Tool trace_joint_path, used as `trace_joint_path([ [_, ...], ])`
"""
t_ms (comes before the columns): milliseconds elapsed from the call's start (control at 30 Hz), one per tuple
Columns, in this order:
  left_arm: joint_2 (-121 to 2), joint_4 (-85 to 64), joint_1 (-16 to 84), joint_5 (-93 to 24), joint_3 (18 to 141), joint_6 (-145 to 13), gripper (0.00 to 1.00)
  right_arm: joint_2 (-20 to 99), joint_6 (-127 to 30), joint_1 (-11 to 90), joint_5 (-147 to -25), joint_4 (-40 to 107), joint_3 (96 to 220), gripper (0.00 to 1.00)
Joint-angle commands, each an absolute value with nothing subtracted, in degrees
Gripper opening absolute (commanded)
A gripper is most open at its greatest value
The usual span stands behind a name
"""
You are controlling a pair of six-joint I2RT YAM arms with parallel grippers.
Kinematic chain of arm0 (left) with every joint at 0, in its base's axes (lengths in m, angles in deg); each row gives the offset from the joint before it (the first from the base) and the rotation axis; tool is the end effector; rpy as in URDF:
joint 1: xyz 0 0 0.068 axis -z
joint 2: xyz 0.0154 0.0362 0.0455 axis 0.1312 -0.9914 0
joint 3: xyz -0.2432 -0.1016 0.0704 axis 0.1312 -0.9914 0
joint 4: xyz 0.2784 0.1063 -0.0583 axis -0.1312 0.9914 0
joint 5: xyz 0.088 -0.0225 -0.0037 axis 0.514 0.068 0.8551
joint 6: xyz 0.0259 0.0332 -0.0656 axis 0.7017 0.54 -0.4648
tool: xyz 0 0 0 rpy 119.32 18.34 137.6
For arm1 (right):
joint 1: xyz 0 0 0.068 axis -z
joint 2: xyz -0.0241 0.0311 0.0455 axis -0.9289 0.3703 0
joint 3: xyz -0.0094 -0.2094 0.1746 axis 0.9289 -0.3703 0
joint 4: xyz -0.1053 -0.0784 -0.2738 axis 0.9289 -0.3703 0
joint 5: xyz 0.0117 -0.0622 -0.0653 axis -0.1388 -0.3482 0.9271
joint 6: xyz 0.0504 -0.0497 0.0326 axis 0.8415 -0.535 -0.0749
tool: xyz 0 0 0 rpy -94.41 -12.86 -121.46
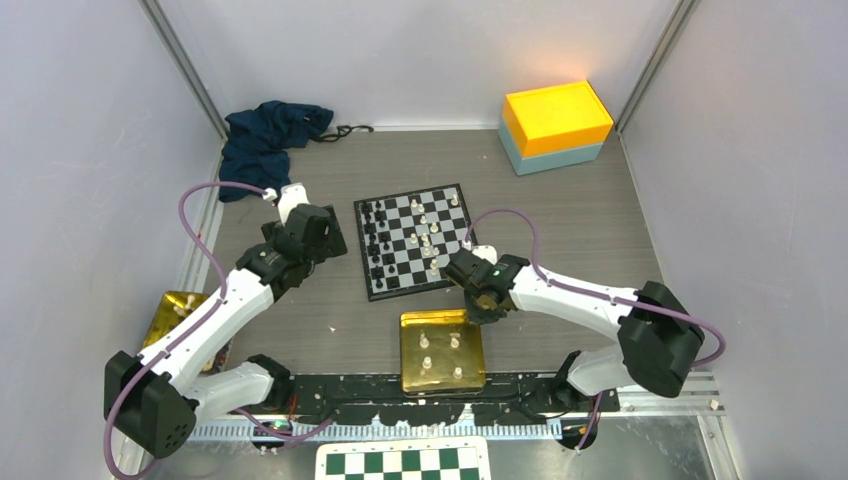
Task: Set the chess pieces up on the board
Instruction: Pick up the storage box at the center of the board.
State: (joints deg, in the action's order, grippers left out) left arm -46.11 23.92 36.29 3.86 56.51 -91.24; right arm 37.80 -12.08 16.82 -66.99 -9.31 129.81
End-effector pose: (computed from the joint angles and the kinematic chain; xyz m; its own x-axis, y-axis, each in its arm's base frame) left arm 0.2647 -0.1070 0.2481 -0.5544 -0.2907 -0.7799 -0.2902 0.9457 -0.1462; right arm 0.1870 0.2134 0.1360 -0.9429 -0.1025 -0.3168 -0.1196 0.9922 0.0348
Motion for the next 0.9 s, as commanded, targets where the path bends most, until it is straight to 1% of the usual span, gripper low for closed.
trace_joint_path([
  [0,-44.8,24.2,35.9,5.2,58.0,-91.5,1.00,33.3,-12.5,16.5,-65.3,-15.0,135.4,0.01],
  [300,-45.1,24.6,35.9,5.2,58.8,-91.6,1.00,31.3,-12.8,16.6,-59.2,-24.8,147.4,0.01],
  [433,-44.8,24.7,35.9,5.3,58.8,-91.5,1.00,31.5,-13.2,18.7,-55.4,-28.4,151.8,0.01],
  [600,-44.4,25.2,35.9,5.3,58.8,-91.1,1.00,31.3,-13.9,26.2,-53.6,-29.6,154.5,0.01],
  [867,-43.1,26.1,35.9,5.3,58.8,-90.7,1.00,32.6,-16.3,40.9,-54.8,-27.4,156.8,0.01],
])
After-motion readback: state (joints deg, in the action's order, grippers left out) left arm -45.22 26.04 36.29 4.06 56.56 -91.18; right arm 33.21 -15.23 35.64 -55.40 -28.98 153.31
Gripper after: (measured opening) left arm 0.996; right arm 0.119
